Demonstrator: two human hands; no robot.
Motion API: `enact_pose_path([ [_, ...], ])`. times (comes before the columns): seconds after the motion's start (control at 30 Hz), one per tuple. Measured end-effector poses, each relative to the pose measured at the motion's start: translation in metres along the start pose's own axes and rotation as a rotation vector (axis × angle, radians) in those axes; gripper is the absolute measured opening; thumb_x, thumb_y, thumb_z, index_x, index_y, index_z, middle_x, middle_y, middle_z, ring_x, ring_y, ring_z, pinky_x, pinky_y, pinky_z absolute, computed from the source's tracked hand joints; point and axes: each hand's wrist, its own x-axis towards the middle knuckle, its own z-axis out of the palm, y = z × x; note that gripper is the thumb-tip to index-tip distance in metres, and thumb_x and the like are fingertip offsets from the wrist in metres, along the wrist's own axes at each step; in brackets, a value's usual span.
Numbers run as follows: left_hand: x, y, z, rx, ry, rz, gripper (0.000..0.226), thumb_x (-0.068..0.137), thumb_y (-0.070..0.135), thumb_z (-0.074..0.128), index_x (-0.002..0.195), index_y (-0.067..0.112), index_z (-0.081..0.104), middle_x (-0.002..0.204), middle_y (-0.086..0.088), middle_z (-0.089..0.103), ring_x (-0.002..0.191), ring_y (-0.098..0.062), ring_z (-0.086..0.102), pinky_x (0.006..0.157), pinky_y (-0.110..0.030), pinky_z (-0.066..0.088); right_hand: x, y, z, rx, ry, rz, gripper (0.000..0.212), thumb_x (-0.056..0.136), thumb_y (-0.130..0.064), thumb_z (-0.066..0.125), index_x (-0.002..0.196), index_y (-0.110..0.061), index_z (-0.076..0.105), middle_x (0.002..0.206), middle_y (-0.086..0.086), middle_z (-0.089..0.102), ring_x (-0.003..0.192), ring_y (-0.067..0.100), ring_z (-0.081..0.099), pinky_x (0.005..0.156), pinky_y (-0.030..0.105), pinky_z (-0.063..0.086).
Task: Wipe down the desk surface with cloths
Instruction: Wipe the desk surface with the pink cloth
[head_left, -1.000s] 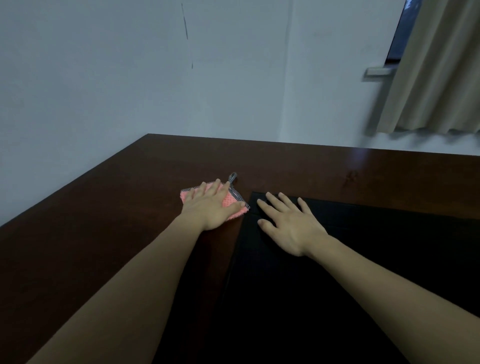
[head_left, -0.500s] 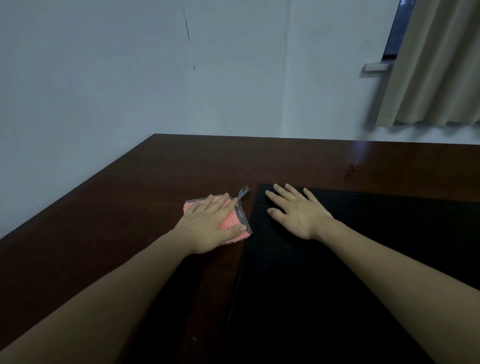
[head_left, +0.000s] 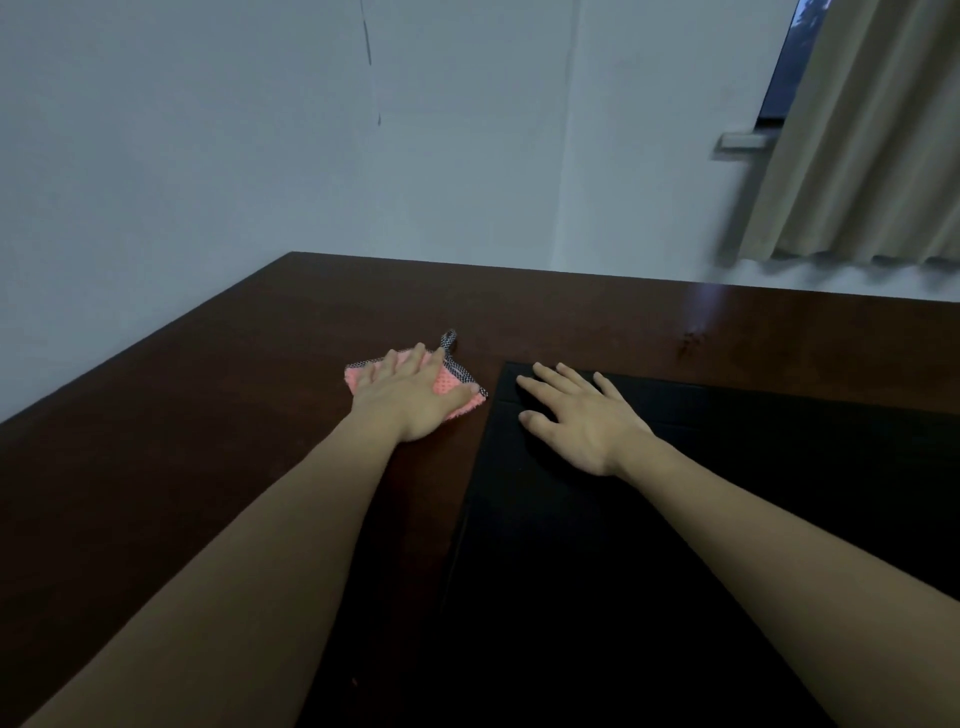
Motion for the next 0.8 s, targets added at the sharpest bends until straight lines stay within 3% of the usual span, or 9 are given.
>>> enact_pose_path([
  [0.2, -0.039, 0.001, 0.004, 0.038, -0.027, 0.144, 0.089, 0.089, 0.083, 0.012, 0.161, 0.033, -0.008, 0.169, 0.004, -0.013, 0.156, -0.026, -0.009, 0.124, -0.052, -0.001, -0.002, 0.0, -0.001, -0.007, -0.02, -0.007, 0.06, 0.106, -0.057, 0.024, 0.162, -0.039, 0.01, 0.17, -0.011, -0.002, 0.156, 0.011, -0.008, 0.126, 0.048, -0.005],
  [0.33, -0.068, -0.018, 0.009, 0.076, -0.055, 0.272, 0.114, 0.062, 0.098, -0.011, 0.159, 0.037, -0.012, 0.167, 0.011, -0.017, 0.155, -0.019, -0.012, 0.126, -0.048, -0.003, -0.003, -0.001, -0.001, -0.016, -0.032, -0.013, 0.06, 0.106, -0.056, 0.021, 0.162, -0.039, 0.007, 0.17, -0.011, -0.006, 0.156, 0.012, -0.01, 0.126, 0.046, -0.006],
  [0.47, -0.052, -0.041, 0.001, 0.064, -0.075, 0.197, 0.125, 0.052, 0.103, -0.014, 0.159, 0.038, -0.011, 0.167, 0.011, -0.014, 0.155, -0.019, -0.009, 0.126, -0.048, -0.001, -0.003, -0.002, -0.001, -0.018, -0.039, -0.008, 0.06, 0.106, -0.056, 0.02, 0.162, -0.038, 0.006, 0.17, -0.011, -0.007, 0.156, 0.012, -0.011, 0.126, 0.046, -0.007],
  [0.67, 0.0, -0.046, -0.007, 0.016, 0.006, -0.031, 0.096, 0.082, 0.087, 0.009, 0.161, 0.035, -0.004, 0.169, 0.005, -0.009, 0.156, -0.027, -0.003, 0.124, -0.053, 0.002, 0.0, -0.001, -0.001, -0.007, -0.029, -0.008, 0.06, 0.106, -0.056, 0.022, 0.162, -0.039, 0.008, 0.17, -0.012, -0.006, 0.156, 0.011, -0.011, 0.126, 0.047, -0.007],
  [0.8, 0.006, -0.038, -0.003, 0.002, 0.009, -0.082, 0.088, 0.09, 0.083, 0.014, 0.162, 0.034, -0.003, 0.17, 0.002, -0.008, 0.156, -0.029, -0.004, 0.125, -0.054, 0.002, -0.001, -0.001, -0.001, -0.008, -0.026, -0.007, 0.06, 0.106, -0.056, 0.022, 0.162, -0.039, 0.008, 0.17, -0.012, -0.005, 0.156, 0.011, -0.01, 0.126, 0.046, -0.007],
])
